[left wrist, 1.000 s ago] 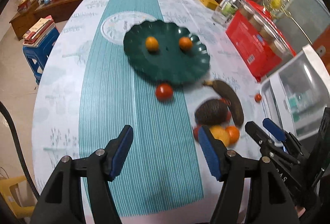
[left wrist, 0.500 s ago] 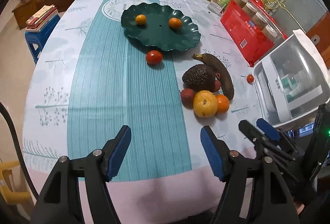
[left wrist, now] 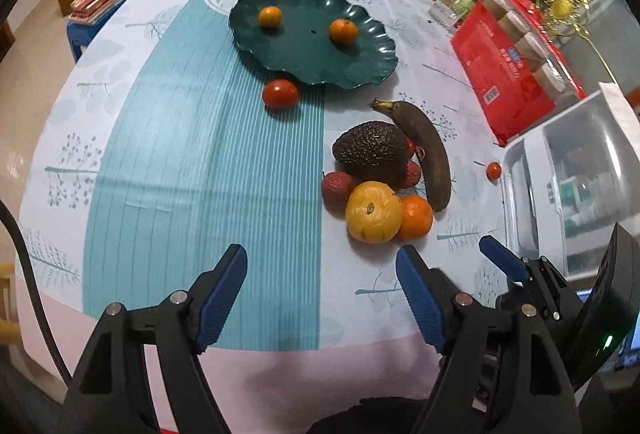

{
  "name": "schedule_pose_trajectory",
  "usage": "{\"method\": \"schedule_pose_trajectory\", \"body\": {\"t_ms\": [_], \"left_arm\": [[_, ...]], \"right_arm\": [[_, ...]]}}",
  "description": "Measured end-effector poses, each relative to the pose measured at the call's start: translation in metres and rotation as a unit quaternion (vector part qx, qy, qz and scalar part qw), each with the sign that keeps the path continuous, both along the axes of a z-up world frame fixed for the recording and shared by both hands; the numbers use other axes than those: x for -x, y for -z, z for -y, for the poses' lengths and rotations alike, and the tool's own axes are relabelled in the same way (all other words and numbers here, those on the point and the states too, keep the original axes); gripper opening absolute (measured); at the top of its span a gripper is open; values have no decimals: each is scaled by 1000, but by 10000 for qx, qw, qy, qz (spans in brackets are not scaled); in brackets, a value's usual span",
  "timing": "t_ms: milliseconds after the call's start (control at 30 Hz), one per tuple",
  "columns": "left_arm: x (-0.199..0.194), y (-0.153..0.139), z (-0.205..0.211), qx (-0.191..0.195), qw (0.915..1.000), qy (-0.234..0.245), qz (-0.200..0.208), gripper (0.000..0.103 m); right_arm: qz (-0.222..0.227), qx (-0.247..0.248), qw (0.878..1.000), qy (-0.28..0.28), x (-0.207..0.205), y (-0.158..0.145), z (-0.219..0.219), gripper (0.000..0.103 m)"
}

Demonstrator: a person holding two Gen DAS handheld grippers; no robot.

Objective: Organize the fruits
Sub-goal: 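Move both open tools back toward the fruit pile, then grasp the large yellow orange with the left tool while the right tool grasps a tangerine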

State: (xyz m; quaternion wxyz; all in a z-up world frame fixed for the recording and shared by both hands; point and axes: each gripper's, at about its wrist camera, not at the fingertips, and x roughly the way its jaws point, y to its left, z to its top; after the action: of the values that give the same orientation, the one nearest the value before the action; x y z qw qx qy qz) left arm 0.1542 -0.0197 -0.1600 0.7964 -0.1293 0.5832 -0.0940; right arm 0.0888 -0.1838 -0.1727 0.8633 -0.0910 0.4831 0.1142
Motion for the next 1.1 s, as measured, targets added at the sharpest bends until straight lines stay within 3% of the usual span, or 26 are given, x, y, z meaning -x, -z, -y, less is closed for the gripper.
{"method": "schedule_pose_trajectory", "body": {"t_ms": [267,700,933,1100], "left_arm": [[-12,25,21,56,9988,-398,-268,78],[-31,77,38,677,9905,-942,-745,79],[-40,83,42,835,9896,-930,-715,78],[-48,87,50,854,9903,-782,-761,69]], "right_arm": [[9,139,9964,-840,-17,17,6,68],[-258,-451,9881,-1449,-38,44,23,67],[-386,-720,9837,-1602,-49,55,22,67],[-423,-843,9824,-1614,-53,60,24,62]]}}
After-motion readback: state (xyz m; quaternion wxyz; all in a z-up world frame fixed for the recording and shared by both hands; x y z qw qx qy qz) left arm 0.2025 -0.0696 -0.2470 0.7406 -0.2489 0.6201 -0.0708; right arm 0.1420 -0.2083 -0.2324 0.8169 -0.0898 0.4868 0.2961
